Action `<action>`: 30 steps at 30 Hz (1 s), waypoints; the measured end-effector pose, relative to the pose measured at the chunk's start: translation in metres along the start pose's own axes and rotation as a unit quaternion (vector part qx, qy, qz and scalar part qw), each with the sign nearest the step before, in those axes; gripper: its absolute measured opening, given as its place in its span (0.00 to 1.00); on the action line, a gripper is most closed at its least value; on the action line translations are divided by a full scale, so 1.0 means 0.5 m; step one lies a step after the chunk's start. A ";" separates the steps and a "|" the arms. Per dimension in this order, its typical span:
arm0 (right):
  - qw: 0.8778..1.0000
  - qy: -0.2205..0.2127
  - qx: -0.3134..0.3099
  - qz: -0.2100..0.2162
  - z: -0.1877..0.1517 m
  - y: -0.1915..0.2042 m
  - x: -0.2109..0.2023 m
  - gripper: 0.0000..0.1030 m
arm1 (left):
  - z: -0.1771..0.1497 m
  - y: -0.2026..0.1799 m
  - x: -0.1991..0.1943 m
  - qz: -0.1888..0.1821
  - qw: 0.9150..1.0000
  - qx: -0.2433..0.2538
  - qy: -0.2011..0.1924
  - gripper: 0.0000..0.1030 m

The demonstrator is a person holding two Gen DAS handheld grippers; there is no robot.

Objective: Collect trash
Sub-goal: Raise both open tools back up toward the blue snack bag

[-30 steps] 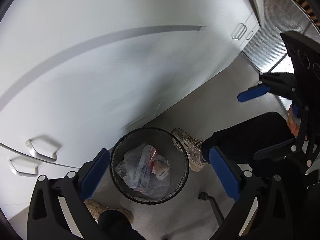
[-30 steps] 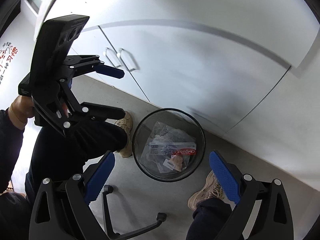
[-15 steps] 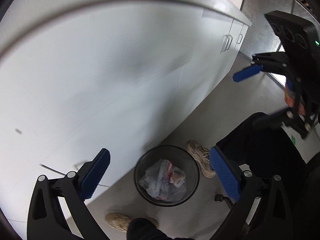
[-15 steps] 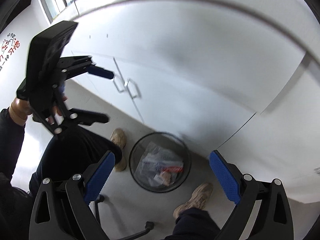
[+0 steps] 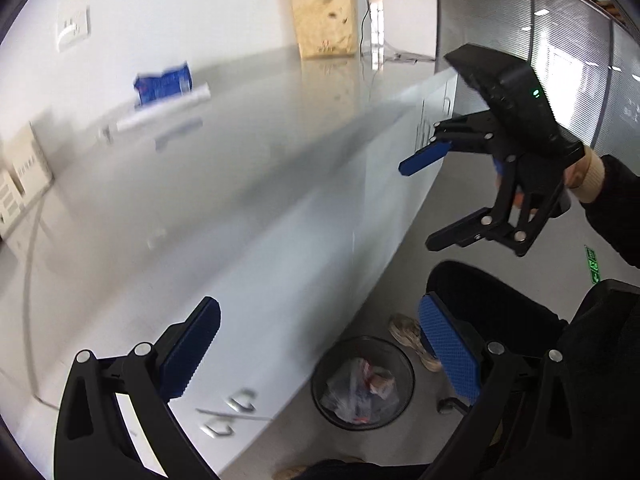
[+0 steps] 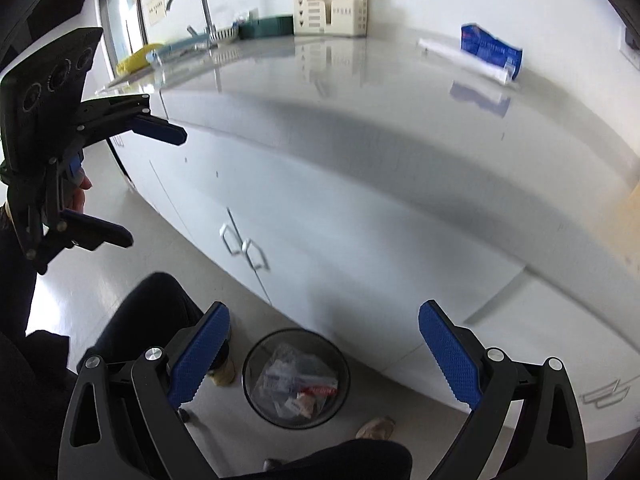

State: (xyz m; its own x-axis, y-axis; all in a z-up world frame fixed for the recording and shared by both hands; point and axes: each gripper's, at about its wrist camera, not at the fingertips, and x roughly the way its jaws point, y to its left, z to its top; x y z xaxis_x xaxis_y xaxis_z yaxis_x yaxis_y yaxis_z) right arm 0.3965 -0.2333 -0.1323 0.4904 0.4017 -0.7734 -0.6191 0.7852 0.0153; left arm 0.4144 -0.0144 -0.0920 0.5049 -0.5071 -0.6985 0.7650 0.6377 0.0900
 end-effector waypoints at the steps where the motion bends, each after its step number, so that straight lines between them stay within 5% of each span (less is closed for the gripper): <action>1: 1.000 -0.008 0.001 -0.001 0.010 -0.004 -0.012 0.94 | 0.010 0.003 -0.009 0.000 1.000 0.002 -0.004 0.96; 13: 0.997 -0.070 -0.034 -0.019 0.149 -0.073 -0.099 0.94 | 0.178 0.141 -0.061 0.043 0.998 0.016 -0.045 0.96; 21: 0.995 -0.089 -0.027 -0.044 0.251 -0.171 -0.083 0.94 | 0.303 0.280 0.041 0.075 0.997 0.014 -0.031 0.96; 30: 0.993 -0.100 0.044 -0.039 0.369 -0.348 -0.043 0.94 | 0.390 0.425 0.174 0.085 0.994 -0.062 -0.022 0.96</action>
State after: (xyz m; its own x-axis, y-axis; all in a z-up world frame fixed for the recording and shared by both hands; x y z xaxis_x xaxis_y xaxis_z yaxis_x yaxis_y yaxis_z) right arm 0.6066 -0.2916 -0.0015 0.6528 0.4160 -0.6331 -0.5223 0.8525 0.0216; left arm 0.6986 -0.0361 0.0047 0.6418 -0.4095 -0.6484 0.6137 0.7813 0.1140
